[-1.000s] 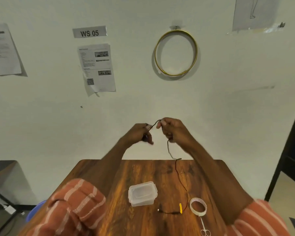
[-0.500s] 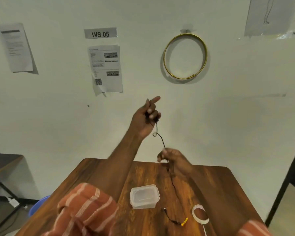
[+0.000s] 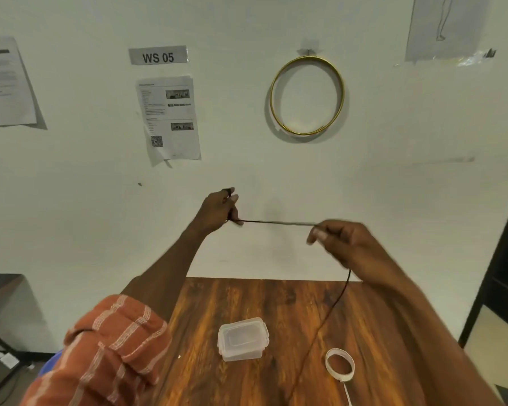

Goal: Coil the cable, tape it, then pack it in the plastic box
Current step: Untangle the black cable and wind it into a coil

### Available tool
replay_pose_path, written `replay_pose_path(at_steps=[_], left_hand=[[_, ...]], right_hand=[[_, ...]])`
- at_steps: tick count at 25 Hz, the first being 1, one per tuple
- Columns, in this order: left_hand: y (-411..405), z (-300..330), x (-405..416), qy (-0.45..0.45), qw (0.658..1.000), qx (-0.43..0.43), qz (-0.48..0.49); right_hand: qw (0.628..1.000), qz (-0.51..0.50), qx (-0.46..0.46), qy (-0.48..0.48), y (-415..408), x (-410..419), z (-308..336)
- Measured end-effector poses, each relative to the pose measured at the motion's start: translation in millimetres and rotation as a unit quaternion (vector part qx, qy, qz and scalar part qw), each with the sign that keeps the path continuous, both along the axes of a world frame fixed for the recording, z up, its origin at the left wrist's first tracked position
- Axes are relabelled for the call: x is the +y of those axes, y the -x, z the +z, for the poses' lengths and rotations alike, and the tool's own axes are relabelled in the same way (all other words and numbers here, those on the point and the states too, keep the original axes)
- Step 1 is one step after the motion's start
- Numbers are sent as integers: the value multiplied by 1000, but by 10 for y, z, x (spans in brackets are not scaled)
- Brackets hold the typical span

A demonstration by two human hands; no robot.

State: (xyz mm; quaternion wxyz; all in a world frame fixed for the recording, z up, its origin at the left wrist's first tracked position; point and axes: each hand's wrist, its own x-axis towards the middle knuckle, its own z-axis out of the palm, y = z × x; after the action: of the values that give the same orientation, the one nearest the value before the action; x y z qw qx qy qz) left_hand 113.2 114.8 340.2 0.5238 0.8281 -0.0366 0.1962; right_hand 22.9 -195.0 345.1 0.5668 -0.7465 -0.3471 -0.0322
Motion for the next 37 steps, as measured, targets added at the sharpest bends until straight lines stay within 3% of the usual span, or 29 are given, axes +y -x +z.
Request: replay_pose_path(at_steps=[2, 4, 7, 9, 11, 14, 16, 19, 21, 24, 25, 27, 29, 32, 34, 37], left_hand=[[165, -90, -110, -8, 994, 87, -67], [360, -187, -319, 58, 961, 157, -221], [618, -274, -621, 220, 845, 201, -445], [756, -196, -771, 308, 795, 154, -499], [796, -16, -804, 379, 790, 69, -477], [641, 348, -698, 414, 845, -60, -333], [458, 531, -576, 357, 908, -115, -185], [166, 575, -345, 116, 984, -134, -12], [20, 426, -213, -65, 994, -81, 30], [35, 130, -197, -248, 968, 38, 11], [132, 62, -245, -231, 969, 85, -29], [318, -82, -359, -76, 968, 182, -157], [510, -198, -458, 96, 923, 221, -299], [742, -222, -560, 284, 839, 182, -427], [807, -104, -596, 353, 823, 113, -430], [699, 163, -601, 377, 872, -8, -313]], right_hand=[[999, -18, 0, -46, -149, 38, 173], [995, -14, 24, -100, -406, 166, 250], [986, 5, 93, -139, -876, 403, 227], [973, 45, 161, -157, -1091, 525, 42], [961, 69, 216, -157, -1120, 622, -274], [971, 73, 211, -84, -869, 717, -757], [981, 92, 168, -37, -652, 713, -910], [991, 80, 104, -19, -491, 606, -808], [997, 44, 58, -24, -474, 516, -604], [999, -5, -33, -20, -539, 426, -231], [998, -18, -56, -22, -580, 421, -117], [995, -39, -86, -25, -681, 443, 57], [994, -49, -99, -22, -795, 506, 117], [994, -51, -92, -26, -910, 607, 13], [996, -45, -69, -19, -913, 663, -214], [990, -66, -69, 101, -832, 713, -707]])
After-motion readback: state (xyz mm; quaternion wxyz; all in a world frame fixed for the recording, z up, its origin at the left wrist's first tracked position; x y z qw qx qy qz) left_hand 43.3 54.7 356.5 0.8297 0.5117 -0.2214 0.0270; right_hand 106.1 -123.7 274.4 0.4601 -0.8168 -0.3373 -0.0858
